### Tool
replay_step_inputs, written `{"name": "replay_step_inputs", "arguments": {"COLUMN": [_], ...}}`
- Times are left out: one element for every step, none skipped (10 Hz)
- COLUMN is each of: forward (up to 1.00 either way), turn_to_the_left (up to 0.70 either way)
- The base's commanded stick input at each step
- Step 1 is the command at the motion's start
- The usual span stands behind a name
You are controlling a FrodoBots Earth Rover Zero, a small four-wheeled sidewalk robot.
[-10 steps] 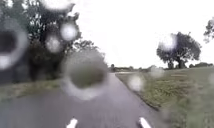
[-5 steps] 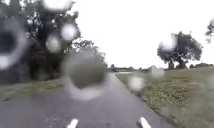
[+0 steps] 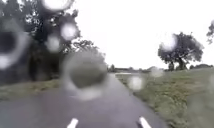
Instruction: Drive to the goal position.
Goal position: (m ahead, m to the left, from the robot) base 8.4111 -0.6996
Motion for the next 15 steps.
{"name": "replay_step_inputs", "arguments": {"forward": [0.70,0.70,0.70,0.70,0.70,0.70,0.70,0.70,0.70,0.70,0.70,0.70,0.70,0.70,0.70], "turn_to_the_left": [0.00,0.00,0.00,0.00,0.00,0.00,0.00,0.00,0.00,0.00,0.00,0.00,0.00,0.00,0.00]}}
